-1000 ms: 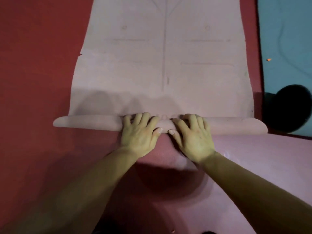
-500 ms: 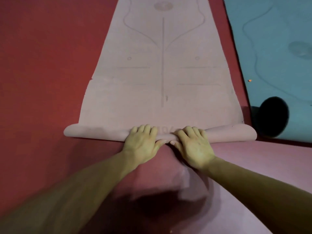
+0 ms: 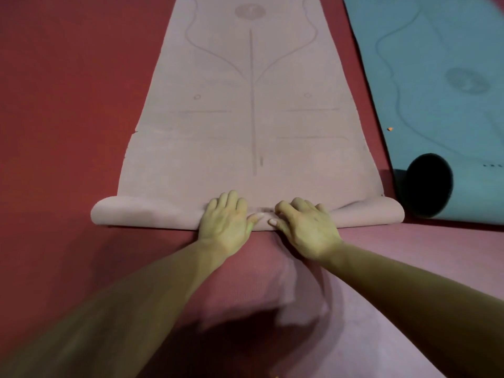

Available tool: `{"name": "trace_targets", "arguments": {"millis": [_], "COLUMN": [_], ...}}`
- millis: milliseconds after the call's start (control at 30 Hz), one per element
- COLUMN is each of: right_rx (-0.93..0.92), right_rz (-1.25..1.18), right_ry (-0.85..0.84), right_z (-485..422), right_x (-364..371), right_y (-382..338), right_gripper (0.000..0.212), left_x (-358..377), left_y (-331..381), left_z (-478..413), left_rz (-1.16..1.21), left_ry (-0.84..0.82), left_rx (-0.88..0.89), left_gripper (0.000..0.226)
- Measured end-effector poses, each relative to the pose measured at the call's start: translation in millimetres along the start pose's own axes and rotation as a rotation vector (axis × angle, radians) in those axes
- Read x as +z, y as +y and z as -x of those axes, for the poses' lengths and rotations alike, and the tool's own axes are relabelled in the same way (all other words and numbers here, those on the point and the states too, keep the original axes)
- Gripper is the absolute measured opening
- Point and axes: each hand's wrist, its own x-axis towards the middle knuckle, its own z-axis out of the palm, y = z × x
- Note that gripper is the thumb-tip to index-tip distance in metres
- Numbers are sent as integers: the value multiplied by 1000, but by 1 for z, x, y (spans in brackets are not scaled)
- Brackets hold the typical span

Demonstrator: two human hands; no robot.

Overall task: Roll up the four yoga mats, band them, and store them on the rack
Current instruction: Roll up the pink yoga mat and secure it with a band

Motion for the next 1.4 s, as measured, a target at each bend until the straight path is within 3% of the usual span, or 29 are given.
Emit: {"name": "trace_targets", "arguments": {"millis": [133,233,367,433,633,800,1067,1200,1400], "right_rx": [-30,-173,-256,-259,-221,-190,-146,-141,-98], "right_rz": [-25,-29,-52,-46,-45,-48,-102,-105,-73], "right_ry": [197,269,229,214,181,139,312,241,153], "right_z": [1,3,2,-2,-10,-16,-6,-8,-25], "right_x": [5,8,4,1,-2,-6,4,1,-9], "right_y": [-2,-4,5,8,8,8,0,6,11], "right_gripper": [37,30,36,32,29,33,24,39,33], "left_x": [6,6,3,1,6,10,12,9,7], "left_y": [-1,-1,-2,-3,-21,-16,-21,-24,-16], "left_z": [-5,-6,-10,-10,2,5,-9,-17,-10], "left_rz": [18,-47,-55,-55,0,-64,-77,-60,-57], "left_ry": [49,74,45,114,271,287,357,370,314], "left_rx": [-2,7,-1,25,313,242,264,277,142], "left_gripper": [60,60,57,50,44,43,32,29,42]}}
